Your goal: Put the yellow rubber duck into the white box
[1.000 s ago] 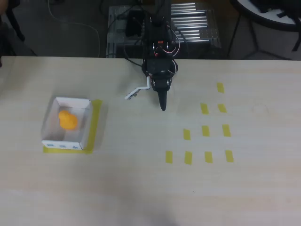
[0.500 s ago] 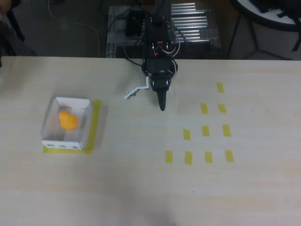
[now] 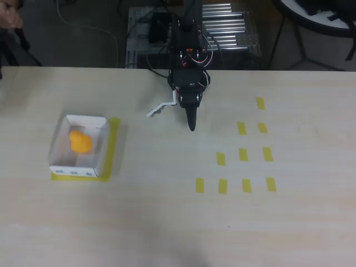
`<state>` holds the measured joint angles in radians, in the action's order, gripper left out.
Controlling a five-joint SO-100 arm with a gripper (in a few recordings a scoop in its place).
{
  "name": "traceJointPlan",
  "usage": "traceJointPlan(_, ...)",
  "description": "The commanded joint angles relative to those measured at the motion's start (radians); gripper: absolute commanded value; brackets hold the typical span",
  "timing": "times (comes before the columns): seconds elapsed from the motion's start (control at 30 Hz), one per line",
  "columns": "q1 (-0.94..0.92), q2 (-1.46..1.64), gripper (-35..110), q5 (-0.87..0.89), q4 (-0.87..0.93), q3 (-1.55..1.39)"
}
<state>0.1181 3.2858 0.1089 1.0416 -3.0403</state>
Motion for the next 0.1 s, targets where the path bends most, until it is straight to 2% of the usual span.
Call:
traceJointPlan(0.0,-0.011,0.051,0,0.023,0.011,-0.011)
traceJointPlan(0.07,-0.011,0.051,0,0.023,0.011,-0.011)
